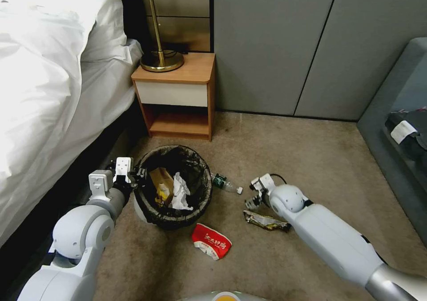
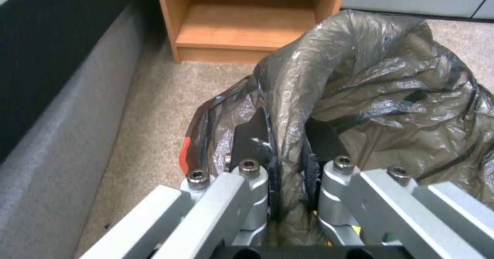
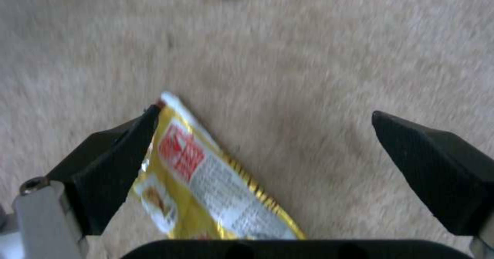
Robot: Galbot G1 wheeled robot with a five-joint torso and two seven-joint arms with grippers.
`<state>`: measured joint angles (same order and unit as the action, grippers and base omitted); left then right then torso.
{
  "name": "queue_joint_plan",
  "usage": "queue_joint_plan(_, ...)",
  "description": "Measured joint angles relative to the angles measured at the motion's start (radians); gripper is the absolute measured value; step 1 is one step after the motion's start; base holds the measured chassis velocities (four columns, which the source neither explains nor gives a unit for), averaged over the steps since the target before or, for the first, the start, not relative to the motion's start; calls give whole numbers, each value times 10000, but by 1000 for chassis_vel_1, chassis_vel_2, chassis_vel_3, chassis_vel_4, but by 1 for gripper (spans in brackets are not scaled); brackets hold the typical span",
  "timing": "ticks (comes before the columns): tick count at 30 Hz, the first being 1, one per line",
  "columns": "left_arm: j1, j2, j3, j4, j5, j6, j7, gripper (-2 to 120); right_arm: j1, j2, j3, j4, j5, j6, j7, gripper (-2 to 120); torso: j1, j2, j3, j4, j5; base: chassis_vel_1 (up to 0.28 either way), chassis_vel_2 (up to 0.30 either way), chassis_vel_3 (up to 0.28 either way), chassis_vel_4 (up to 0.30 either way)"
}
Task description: Pick up the trash bin, then pick up the garbage from the floor and place it into the trash bin.
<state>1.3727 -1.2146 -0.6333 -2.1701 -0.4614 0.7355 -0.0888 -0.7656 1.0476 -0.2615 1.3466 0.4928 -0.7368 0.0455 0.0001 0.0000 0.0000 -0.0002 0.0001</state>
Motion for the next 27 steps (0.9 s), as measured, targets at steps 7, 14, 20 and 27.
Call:
queue_joint_plan(7,-51,-80,69,102,63,-4,55,5,-340,19,-244,-174,-171,7,78,100,0,0,0,2,-1,0,0,0,0)
queue_joint_plan(14,-65,-62,52,107,68,-16,86,5,-523,154,-506,-271,-233,11,153,100,-1,0,0,2,-1,0,0,0,0)
queue_joint_plan(20,-116,-56,18,146,59,-42,102,5,-535,227,-653,-577,-334,16,121,100,-1,0,0,2,-1,0,0,0,0)
queue_joint_plan(27,-161,-69,10,182,53,-66,120,5,-525,190,-632,-824,-391,40,51,95,-2,1,-2,4,-1,0,0,0,0)
